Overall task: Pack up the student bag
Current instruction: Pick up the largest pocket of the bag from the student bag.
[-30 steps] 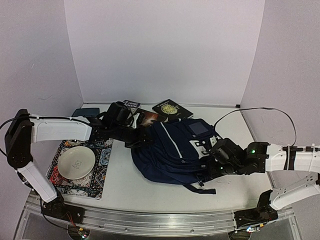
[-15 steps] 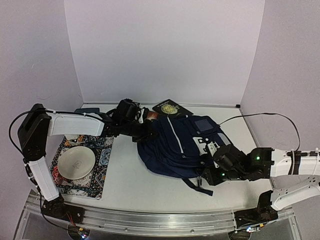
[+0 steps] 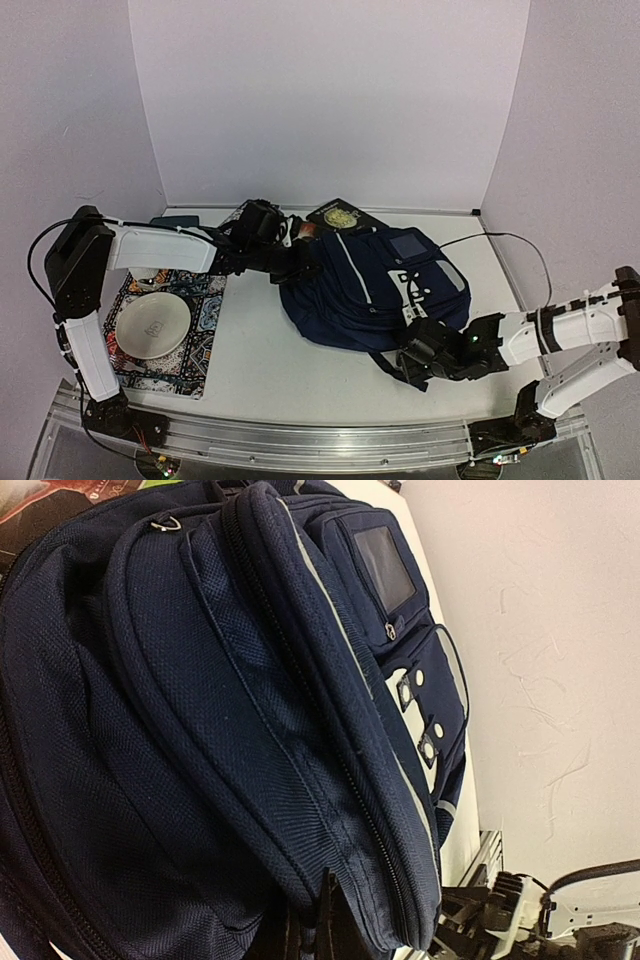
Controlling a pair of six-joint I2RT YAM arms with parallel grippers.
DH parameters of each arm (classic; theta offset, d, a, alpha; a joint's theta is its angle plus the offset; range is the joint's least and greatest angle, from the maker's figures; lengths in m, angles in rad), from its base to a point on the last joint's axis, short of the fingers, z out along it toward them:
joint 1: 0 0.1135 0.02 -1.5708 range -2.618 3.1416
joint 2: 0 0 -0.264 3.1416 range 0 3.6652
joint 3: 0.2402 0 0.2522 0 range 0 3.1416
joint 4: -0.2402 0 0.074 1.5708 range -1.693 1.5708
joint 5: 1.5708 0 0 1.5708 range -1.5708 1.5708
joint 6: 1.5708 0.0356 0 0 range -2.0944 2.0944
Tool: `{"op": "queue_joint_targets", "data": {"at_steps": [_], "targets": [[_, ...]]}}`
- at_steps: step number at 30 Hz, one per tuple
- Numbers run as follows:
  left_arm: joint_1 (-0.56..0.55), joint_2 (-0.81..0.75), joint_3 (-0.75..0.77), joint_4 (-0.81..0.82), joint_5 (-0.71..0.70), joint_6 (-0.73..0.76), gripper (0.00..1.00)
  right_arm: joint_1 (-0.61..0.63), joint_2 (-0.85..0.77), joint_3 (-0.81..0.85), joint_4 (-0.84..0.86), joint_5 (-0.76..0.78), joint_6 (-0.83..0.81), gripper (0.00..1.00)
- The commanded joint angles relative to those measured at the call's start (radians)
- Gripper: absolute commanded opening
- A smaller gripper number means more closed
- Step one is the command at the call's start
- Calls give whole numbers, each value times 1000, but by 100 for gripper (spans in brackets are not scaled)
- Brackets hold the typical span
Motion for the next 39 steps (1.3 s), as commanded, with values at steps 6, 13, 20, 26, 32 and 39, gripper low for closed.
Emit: {"op": "queue_joint_targets", "data": {"at_steps": [6, 13, 20, 26, 32, 39], "targets": [[12, -22, 34, 145, -36, 5, 0, -12, 122, 27, 95, 35, 152, 34], [11, -18, 27, 145, -23, 2, 0, -34, 157, 24, 170, -19, 179, 31], [8, -13, 23, 145, -15, -4, 0, -47, 196, 28, 176, -32, 206, 26], [3, -12, 16, 146, -16, -9, 0, -53, 212, 22, 186, -30, 218, 20], [-3, -12, 9, 148, -25, -13, 0, -53, 212, 26, 188, -40, 220, 1], [-19, -9, -5, 171, -71, -37, 0, -12, 177, 102, 180, -119, 171, 0]]}}
